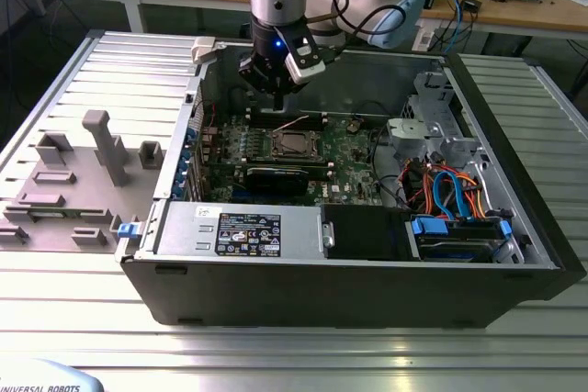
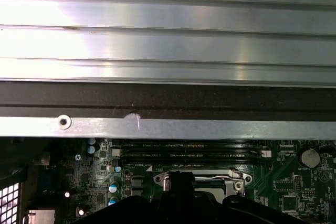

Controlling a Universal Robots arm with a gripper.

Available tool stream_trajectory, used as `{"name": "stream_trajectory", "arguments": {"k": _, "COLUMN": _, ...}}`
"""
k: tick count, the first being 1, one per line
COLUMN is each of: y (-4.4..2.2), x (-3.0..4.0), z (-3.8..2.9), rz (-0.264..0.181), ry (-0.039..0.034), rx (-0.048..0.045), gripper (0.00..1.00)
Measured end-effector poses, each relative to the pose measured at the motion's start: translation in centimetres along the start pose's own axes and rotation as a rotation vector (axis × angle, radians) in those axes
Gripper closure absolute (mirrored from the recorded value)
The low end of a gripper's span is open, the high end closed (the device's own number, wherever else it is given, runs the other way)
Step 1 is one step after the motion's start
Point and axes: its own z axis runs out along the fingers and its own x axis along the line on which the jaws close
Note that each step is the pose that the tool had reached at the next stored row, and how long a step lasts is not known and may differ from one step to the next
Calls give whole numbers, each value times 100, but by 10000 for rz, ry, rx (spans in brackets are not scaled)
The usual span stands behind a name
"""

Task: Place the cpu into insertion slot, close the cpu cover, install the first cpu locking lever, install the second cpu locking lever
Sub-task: 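Install the first cpu locking lever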

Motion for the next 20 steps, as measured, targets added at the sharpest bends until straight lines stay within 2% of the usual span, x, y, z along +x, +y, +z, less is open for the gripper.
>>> {"name": "stream_trajectory", "arguments": {"k": 3, "y": -3, "x": -92, "z": 23, "rz": 3, "ry": 0, "rx": -19, "gripper": 89}}
{"name": "stream_trajectory", "arguments": {"k": 7, "y": -8, "x": -125, "z": 74, "rz": -28, "ry": 4, "rx": 14, "gripper": 89}}
{"name": "stream_trajectory", "arguments": {"k": 12, "y": -14, "x": -157, "z": 140, "rz": -321, "ry": 30, "rx": 25, "gripper": 89}}
{"name": "stream_trajectory", "arguments": {"k": 20, "y": -14, "x": -266, "z": 227, "rz": -322, "ry": 30, "rx": 25, "gripper": 89}}
